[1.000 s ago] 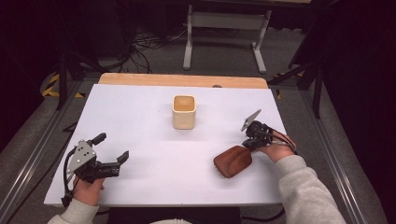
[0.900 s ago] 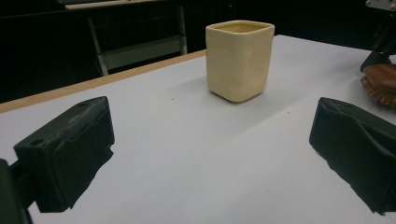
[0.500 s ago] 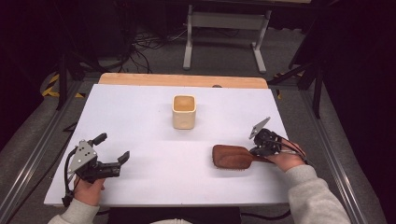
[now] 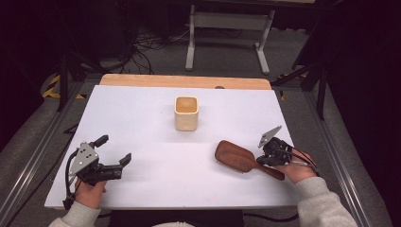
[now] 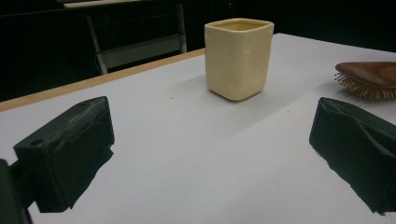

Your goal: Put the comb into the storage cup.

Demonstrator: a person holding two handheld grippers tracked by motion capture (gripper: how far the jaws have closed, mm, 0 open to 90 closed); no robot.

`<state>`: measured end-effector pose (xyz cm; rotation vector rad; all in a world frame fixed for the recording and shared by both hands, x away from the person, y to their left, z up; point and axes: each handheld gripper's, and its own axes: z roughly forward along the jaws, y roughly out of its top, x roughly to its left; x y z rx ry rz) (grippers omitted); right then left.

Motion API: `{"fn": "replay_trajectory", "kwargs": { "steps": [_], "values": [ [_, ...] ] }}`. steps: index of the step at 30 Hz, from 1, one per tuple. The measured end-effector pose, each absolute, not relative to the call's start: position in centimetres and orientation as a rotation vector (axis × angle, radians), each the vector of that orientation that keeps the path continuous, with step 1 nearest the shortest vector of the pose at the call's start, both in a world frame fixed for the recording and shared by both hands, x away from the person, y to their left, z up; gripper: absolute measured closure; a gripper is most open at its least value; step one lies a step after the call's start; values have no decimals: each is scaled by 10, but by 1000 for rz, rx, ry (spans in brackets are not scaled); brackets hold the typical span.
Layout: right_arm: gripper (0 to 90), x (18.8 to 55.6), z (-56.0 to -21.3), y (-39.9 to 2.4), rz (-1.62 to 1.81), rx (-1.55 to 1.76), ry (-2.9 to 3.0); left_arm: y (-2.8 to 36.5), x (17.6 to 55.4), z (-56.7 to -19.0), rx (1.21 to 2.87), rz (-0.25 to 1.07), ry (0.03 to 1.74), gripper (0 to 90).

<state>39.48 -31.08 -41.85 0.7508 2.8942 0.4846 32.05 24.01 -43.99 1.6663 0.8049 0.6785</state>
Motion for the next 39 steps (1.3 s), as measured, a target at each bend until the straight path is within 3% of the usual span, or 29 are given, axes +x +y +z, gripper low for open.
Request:
{"fn": "replay_trajectory", "kwargs": {
  "steps": [9,18,26,27,28,29,30,34,39],
  "values": [
    [867,382,-417,-312,503,744,2899,240,321,-440,1666,678,806,9],
    [742,373,-407,-318,547,778,2815,240,322,-441,1677,674,795,7],
    [459,363,-395,-319,620,799,2764,237,324,-443,1694,653,765,2],
    [309,361,-395,-318,647,798,2743,237,324,-443,1693,644,758,2],
    [309,361,-395,-318,647,798,2743,237,324,-442,1694,642,756,2],
    [243,360,-395,-317,655,801,2734,237,324,-442,1695,649,750,2],
    [104,359,-396,-315,671,814,2716,236,322,-441,1706,685,734,2],
    [0,357,-397,-312,671,816,2682,236,321,-441,1694,692,711,2],
    [0,352,-396,-309,726,773,2652,235,321,-442,1714,673,718,1]
  ]
}}
